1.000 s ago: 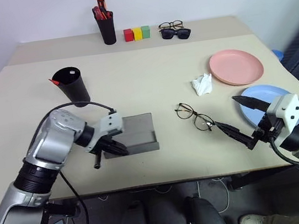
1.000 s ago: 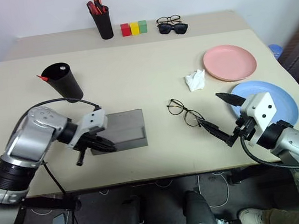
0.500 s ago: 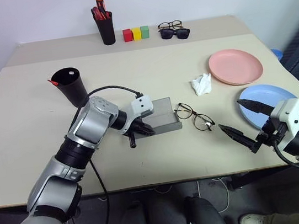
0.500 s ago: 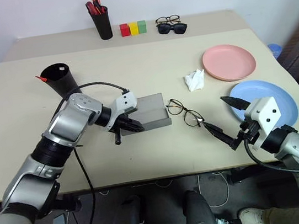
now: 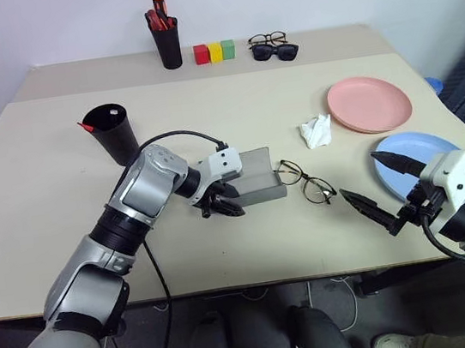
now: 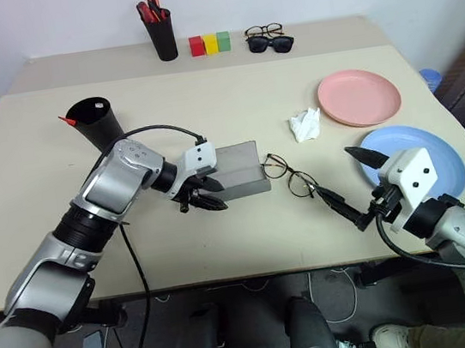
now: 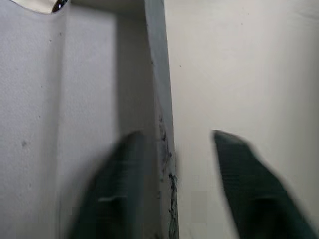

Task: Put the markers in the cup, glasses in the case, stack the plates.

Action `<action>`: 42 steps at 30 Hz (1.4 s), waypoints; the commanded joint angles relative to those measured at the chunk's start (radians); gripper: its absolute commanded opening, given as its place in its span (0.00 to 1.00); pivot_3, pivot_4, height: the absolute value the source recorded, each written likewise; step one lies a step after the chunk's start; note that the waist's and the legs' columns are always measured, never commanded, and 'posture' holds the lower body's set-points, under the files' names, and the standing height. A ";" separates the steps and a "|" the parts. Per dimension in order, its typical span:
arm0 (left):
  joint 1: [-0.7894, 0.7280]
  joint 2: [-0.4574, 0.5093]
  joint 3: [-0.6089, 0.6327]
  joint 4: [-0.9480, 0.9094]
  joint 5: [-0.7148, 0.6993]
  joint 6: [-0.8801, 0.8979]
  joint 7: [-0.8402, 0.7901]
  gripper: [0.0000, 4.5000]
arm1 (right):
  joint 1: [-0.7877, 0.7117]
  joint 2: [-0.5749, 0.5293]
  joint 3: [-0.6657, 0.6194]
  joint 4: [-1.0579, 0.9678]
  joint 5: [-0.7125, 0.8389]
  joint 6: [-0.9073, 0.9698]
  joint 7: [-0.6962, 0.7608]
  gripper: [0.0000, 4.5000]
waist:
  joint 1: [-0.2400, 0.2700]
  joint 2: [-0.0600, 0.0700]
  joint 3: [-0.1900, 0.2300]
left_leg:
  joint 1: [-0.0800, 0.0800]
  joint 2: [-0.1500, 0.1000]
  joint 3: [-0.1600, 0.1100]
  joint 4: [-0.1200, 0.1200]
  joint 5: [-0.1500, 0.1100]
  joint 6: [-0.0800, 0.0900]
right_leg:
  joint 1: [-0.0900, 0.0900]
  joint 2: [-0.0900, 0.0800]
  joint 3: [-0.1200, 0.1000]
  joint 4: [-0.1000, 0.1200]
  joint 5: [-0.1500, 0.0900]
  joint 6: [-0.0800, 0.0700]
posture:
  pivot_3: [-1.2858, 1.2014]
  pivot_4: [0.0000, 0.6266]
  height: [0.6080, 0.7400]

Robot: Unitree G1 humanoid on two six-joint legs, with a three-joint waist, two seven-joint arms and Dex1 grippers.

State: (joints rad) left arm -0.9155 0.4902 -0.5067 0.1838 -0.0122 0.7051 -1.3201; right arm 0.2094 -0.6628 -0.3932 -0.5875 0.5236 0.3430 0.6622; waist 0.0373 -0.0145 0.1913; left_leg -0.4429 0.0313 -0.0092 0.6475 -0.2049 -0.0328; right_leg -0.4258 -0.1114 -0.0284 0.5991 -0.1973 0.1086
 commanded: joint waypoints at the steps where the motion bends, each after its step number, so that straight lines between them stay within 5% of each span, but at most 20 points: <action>1: -0.003 0.001 0.029 -0.055 -0.013 -0.008 0.027 0.85 | -0.042 -0.021 0.017 -0.020 0.008 0.059 -0.030 1.00 | -0.001 0.000 0.000 | 0.000 0.000 0.000 0.000 0.000 0.000 | 0.000 0.000 0.000 0.000 0.000 0.000 | 0.52 0.24 1.00; 8: 0.073 0.058 0.172 -0.202 -0.102 -0.051 0.063 0.85 | -0.220 -0.073 0.151 0.035 -0.026 0.272 -0.095 1.00 | -0.011 0.001 0.000 | 0.000 0.000 0.000 0.000 0.000 0.000 | 0.000 0.000 0.000 0.000 0.000 0.000 | 0.52 0.24 1.00; 11: 0.197 0.034 0.334 -0.282 -0.171 -0.334 0.132 0.85 | -0.324 -0.103 0.213 0.062 -0.024 0.434 -0.133 1.00 | -0.018 0.001 0.000 | 0.000 0.001 0.000 -0.001 0.000 0.000 | -0.001 0.000 0.000 0.001 0.000 0.000 | 0.52 0.24 1.00; 15: 0.363 0.202 0.351 -0.393 -0.166 -0.344 0.062 0.85 | -0.494 -0.107 0.303 0.088 -0.005 0.719 -0.204 1.00 | -0.031 0.002 0.000 | 0.001 0.000 0.000 -0.001 0.000 0.000 | -0.001 0.000 0.000 0.001 0.000 0.000 | 0.52 0.24 1.00; 21: 0.502 0.278 0.382 -0.486 -0.179 -0.279 0.152 0.85 | -0.700 -0.018 0.341 0.158 -0.028 0.920 -0.310 1.00 | -0.021 0.002 0.000 | 0.000 0.000 0.000 -0.001 0.000 0.000 | -0.001 0.000 0.000 0.001 0.000 0.000 | 0.52 0.24 1.00; 42: 0.702 0.377 0.424 -0.675 -0.223 -0.173 0.255 0.85 | -0.819 0.031 0.481 0.322 -0.106 0.924 -0.254 1.00 | -0.030 0.002 0.000 | 0.000 0.000 0.001 -0.002 0.000 0.000 | -0.002 -0.001 0.000 0.000 0.000 0.000 | 0.52 0.24 1.00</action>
State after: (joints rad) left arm -0.2200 0.8532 -0.1229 -0.4480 -0.2165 0.5233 -1.0745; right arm -0.5808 -0.6347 0.0942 -0.2608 0.4266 1.2920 0.4013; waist 0.0071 -0.0123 0.1915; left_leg -0.4434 0.0315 -0.0085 0.6453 -0.2051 -0.0324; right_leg -0.4280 -0.1120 -0.0285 0.5992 -0.1971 0.1084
